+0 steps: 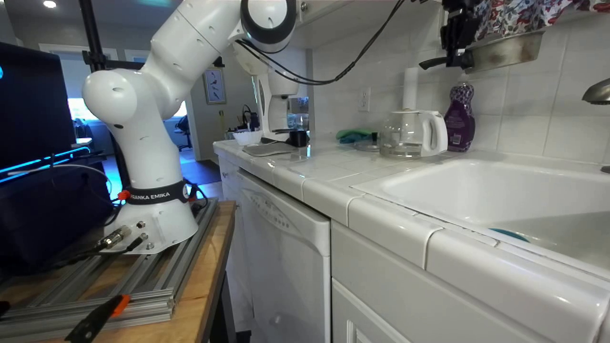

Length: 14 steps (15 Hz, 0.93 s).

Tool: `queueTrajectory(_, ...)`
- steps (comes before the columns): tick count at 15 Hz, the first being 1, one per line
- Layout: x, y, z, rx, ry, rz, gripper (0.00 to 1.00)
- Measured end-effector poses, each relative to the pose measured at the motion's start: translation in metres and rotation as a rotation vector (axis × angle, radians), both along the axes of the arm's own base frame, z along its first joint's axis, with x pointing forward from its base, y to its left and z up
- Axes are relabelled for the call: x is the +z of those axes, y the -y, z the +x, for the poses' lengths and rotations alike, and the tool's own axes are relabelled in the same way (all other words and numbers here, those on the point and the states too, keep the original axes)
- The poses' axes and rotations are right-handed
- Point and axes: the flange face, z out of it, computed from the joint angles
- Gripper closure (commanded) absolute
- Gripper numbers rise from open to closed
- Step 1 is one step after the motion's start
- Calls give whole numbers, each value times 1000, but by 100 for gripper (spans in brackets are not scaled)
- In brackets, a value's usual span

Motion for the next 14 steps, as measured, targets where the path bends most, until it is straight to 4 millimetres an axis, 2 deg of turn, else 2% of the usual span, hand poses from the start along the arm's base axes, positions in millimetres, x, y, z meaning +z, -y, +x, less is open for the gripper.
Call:
queueTrajectory(4,9,8,-14,10,-54,1,94)
queueTrajectory(10,33,34,-40,-15,-118,7,94)
queueTrajectory(14,46,47,-49,-34,-115,21,94)
